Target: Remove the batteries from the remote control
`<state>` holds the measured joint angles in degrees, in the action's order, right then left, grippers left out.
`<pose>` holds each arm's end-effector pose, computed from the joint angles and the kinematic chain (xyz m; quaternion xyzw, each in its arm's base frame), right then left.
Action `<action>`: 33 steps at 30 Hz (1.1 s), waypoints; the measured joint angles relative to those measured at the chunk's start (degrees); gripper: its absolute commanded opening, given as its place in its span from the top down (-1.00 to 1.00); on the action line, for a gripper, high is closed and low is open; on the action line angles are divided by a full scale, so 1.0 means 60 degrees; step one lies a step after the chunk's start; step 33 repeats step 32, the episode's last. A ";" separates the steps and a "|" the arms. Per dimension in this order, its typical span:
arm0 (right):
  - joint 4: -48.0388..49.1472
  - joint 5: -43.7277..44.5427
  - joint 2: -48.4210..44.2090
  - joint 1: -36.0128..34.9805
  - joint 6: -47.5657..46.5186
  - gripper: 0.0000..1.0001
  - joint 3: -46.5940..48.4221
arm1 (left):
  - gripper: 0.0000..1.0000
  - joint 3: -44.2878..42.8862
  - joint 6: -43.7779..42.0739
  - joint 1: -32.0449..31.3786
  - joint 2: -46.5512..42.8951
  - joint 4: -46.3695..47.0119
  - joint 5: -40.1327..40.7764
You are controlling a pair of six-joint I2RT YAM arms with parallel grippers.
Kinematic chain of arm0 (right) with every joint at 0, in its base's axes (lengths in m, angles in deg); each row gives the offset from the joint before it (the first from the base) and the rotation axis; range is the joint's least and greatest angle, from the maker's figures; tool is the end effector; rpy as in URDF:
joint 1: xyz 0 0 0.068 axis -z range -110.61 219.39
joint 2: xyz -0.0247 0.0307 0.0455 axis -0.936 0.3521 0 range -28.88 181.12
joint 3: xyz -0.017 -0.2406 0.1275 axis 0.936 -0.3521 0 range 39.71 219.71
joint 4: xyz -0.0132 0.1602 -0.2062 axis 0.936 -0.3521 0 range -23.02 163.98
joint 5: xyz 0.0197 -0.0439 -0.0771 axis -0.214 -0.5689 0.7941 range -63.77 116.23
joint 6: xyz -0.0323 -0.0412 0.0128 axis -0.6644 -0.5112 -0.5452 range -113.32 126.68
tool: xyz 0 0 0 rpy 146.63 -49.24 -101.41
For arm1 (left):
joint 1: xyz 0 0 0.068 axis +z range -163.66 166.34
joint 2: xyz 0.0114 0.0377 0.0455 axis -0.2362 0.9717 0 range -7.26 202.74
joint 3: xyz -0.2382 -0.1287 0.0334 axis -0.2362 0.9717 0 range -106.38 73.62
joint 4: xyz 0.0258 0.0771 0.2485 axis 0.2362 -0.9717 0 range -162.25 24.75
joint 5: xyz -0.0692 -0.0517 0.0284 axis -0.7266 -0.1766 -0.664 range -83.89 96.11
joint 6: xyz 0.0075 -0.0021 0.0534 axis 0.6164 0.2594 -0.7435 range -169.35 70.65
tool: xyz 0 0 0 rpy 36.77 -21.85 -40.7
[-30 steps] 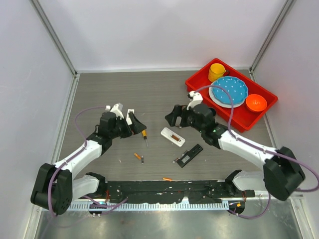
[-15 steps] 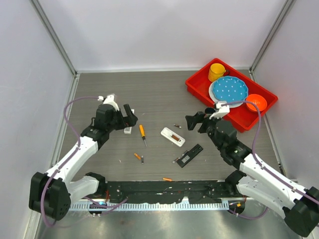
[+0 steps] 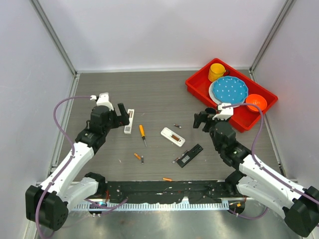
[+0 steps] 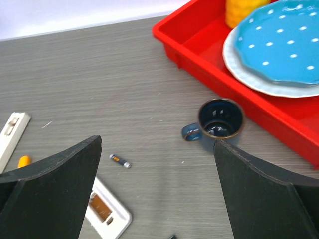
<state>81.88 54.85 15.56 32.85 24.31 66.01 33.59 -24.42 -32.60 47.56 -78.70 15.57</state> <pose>0.1600 0.0974 0.2603 0.0343 0.7595 0.1139 0.6395 0.2065 -0.0646 0.2731 -0.0869 0.8520 -0.1254 0.5009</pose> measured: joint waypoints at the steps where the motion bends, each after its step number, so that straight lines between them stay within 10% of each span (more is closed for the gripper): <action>1: 0.0073 0.0222 0.0040 0.0000 -0.0157 -0.99 -0.0004 | -0.99 0.0000 -0.0066 0.0000 -0.0015 0.0069 0.0025; 33: 0.3391 0.2550 -0.2076 0.0182 -0.4368 -0.99 -0.2437 | -0.99 0.1177 -0.0965 0.0000 -0.1322 0.2065 -0.0182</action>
